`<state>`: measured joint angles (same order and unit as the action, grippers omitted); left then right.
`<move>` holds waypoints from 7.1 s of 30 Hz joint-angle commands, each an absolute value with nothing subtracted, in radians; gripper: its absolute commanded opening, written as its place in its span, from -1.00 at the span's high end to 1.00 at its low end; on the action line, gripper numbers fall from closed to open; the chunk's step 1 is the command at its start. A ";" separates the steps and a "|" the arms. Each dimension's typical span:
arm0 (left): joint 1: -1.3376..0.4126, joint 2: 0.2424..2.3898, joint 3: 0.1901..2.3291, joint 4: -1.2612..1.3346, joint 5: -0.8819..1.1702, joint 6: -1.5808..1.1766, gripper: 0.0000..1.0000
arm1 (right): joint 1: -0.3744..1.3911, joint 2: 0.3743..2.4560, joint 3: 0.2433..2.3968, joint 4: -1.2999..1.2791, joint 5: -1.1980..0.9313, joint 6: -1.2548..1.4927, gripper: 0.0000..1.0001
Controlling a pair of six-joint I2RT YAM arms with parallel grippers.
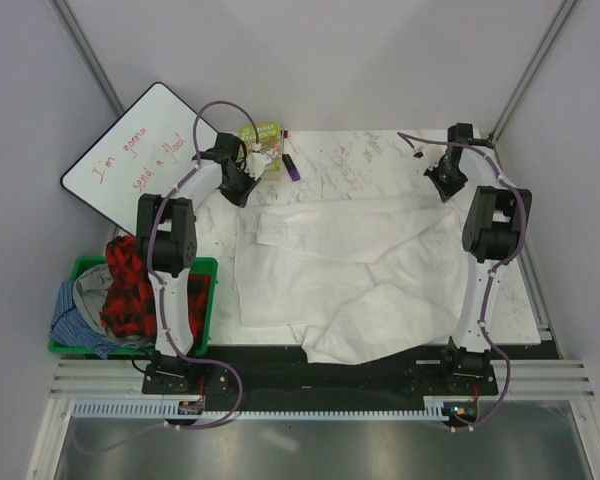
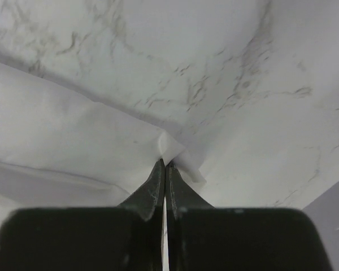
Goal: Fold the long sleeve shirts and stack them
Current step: Fold the shirt
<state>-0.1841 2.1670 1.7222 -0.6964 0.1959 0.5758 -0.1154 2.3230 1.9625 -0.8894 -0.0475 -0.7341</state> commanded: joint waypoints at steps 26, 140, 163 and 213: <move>-0.386 1.362 0.993 -0.707 0.474 0.726 -0.20 | -0.276 1.668 1.410 -1.308 -0.253 -1.190 -0.71; -0.687 1.908 1.779 -0.601 0.477 0.301 0.96 | -0.129 1.204 0.828 -0.910 -0.499 -1.152 -0.68; -1.248 1.566 1.404 -0.772 0.706 0.413 0.68 | -0.317 1.234 0.891 -0.902 -0.580 -1.106 1.00; -0.635 1.374 0.673 -0.443 0.193 1.000 0.17 | -0.328 1.035 0.897 -1.100 -0.580 -1.281 1.00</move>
<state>-0.6407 1.3449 0.6884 -0.4747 0.2314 0.9558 -0.3256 1.0554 0.8482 -1.0668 -0.5343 -1.2758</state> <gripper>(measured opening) 0.453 0.010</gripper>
